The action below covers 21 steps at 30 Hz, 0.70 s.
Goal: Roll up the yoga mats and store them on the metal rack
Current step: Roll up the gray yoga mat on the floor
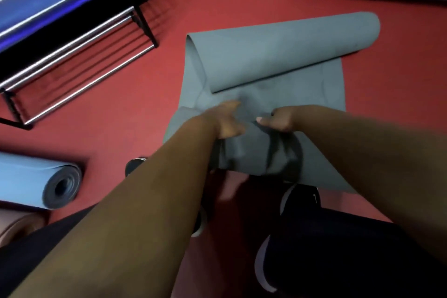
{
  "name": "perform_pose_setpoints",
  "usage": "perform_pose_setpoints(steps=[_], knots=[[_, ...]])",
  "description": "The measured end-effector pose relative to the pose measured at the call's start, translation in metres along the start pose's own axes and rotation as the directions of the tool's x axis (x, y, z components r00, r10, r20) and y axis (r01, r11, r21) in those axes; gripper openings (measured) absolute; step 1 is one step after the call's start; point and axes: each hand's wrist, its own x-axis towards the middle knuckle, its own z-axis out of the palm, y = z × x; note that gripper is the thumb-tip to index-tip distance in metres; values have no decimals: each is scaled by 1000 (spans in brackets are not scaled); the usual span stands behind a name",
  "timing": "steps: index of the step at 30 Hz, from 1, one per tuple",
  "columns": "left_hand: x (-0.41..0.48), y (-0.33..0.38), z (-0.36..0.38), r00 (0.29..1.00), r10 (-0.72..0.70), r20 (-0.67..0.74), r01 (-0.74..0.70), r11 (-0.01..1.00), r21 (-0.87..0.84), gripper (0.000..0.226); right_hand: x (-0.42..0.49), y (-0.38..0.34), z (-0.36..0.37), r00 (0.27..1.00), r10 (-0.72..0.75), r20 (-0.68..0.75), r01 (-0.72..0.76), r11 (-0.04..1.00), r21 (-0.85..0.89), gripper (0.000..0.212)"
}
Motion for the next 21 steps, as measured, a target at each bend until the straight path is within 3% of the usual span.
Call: perform_pose_setpoints(steps=[2,4,7,11,12,14,16,19,21], knots=[[12,4,7,992,-33,123,-5,953,301,109,1,10,-1,999,26,38,-26,1000,6,65],[18,-2,14,982,-101,158,3,852,523,110,8,19,5,994,-9,109,6,1000,27,59],[19,-7,22,976,-146,164,5,760,649,128,21,28,20,950,-3,313,-49,987,156,46],[12,-2,28,979,-138,152,-10,708,706,131,11,23,11,922,-20,386,-35,990,135,35],[9,1,28,979,-137,148,-10,699,715,132,9,23,7,921,-3,390,-50,991,124,46],[1,3,27,980,-143,137,3,704,710,133,3,23,0,904,17,427,-46,997,57,87],[-13,5,20,981,-127,145,-3,742,670,124,-8,19,-6,890,40,453,-54,998,16,101],[-37,7,3,972,-169,160,43,807,589,104,-34,10,-18,894,36,447,-38,999,-6,80],[-53,14,-13,969,-194,156,74,822,564,105,-57,-1,-30,901,31,432,-35,999,1,77]])
